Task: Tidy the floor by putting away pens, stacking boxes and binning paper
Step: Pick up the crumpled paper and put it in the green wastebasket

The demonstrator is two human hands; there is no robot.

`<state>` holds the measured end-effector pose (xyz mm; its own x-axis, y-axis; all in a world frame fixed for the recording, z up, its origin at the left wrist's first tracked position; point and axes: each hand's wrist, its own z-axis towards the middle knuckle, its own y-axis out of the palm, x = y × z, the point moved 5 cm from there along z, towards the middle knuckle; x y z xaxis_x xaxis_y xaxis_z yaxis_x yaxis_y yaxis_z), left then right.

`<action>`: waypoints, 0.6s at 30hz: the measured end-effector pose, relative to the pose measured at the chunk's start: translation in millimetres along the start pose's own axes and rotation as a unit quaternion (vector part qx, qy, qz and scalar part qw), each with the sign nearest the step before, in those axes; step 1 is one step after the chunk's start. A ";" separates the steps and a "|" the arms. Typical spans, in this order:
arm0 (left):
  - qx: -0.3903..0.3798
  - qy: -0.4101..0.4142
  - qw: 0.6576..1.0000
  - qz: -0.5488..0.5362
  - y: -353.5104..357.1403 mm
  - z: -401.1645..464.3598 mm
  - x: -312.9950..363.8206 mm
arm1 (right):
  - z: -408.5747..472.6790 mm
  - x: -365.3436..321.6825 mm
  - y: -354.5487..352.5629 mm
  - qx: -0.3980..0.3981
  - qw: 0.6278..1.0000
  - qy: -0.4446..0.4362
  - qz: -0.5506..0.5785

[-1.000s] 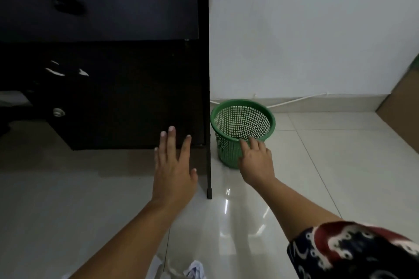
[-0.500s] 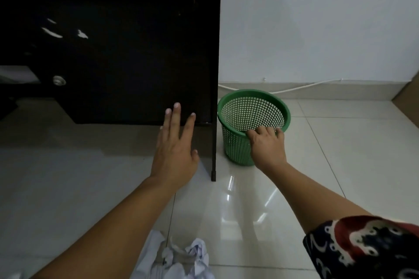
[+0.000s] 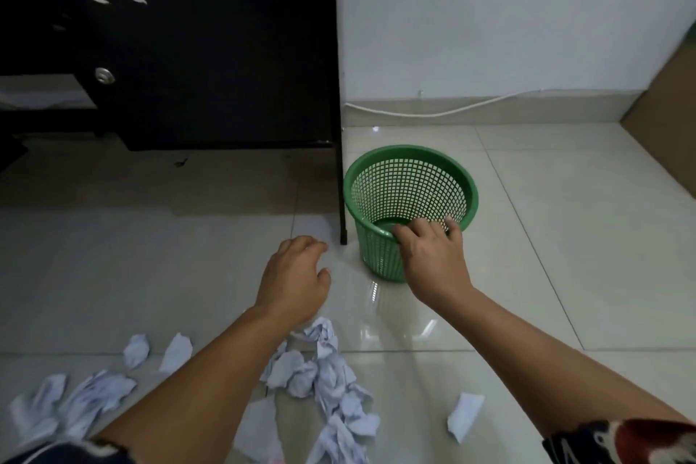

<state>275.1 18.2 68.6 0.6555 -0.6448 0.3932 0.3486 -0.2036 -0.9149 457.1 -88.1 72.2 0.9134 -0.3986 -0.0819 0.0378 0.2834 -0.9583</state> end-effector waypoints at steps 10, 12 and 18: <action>-0.042 0.030 0.998 0.021 23.3 -34.3 3.4 | -43.0 -20.7 -16.3 0.004 1.000 -0.015 0.002; -0.044 0.018 0.999 0.018 27.9 -41.3 -5.1 | -52.4 -26.8 -26.3 0.056 0.998 -0.010 0.019; -0.107 -0.008 0.994 -0.016 67.1 -82.4 -16.9 | -143.8 -20.6 -1.0 0.003 0.984 -0.131 0.119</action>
<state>232.2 -45.3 -7.0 0.6579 -0.6235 0.4224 0.2205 -0.3769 -0.8997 380.0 -205.6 35.4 0.9698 -0.0818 -0.2296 -0.1884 0.3466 -0.9189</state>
